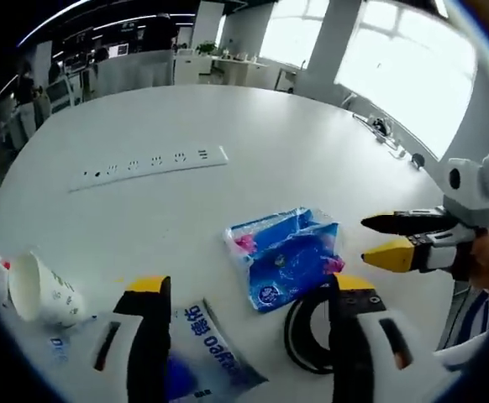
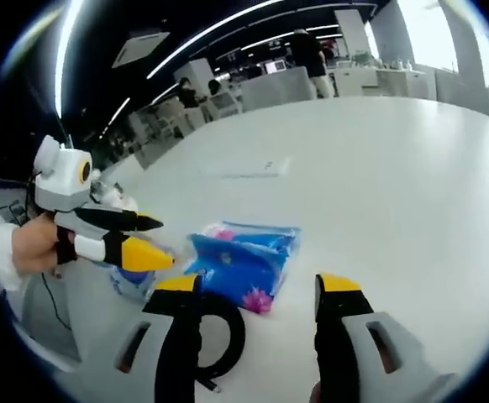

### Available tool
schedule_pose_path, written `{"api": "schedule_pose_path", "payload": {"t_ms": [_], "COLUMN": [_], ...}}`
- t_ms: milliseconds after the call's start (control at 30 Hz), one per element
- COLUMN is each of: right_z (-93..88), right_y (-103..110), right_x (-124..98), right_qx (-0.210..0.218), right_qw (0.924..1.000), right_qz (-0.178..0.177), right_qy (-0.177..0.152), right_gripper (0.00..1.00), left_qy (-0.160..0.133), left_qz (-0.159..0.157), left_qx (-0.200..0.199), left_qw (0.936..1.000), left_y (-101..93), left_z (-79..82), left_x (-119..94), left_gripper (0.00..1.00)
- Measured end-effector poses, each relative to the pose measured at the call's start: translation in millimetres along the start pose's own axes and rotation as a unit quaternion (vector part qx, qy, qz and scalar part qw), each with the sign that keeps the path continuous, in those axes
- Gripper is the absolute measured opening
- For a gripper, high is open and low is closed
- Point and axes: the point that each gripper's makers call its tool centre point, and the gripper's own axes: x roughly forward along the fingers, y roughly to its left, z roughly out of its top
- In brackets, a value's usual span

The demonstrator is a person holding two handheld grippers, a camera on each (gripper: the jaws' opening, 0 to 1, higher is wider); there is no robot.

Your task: Arrange the tabletop items into an orderly group along one side of the table until the central work area is clear of visible clutter.

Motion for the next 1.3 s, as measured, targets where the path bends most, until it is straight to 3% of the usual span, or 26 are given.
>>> {"api": "schedule_pose_path", "payload": {"t_ms": [233, 467, 867, 1300], "right_z": [-4.3, -0.8, -6.2, -16.8], "right_y": [12.9, 16.6, 19.4, 27.7], "right_x": [-11.6, -22.5, -31.6, -30.7], "right_qx": [-0.015, -0.026, -0.028, -0.010], "right_qw": [0.9999, 0.9996, 0.9996, 0.9999], "right_qz": [0.005, 0.006, 0.004, 0.006], "right_qy": [0.001, 0.001, 0.008, 0.010], "right_gripper": [0.54, 0.54, 0.52, 0.50], "left_qy": [-0.017, -0.024, -0.024, -0.013], "left_qz": [0.010, 0.009, 0.006, 0.027], "left_qx": [-0.019, -0.003, 0.000, -0.021], "left_qw": [0.9996, 0.9997, 0.9997, 0.9993], "left_y": [5.9, -0.1, -6.4, 22.8], "left_z": [-7.0, -3.1, -13.2, -43.1], "left_x": [-22.9, -34.8, -42.5, -61.3], "left_gripper": [0.84, 0.83, 0.80, 0.79]}}
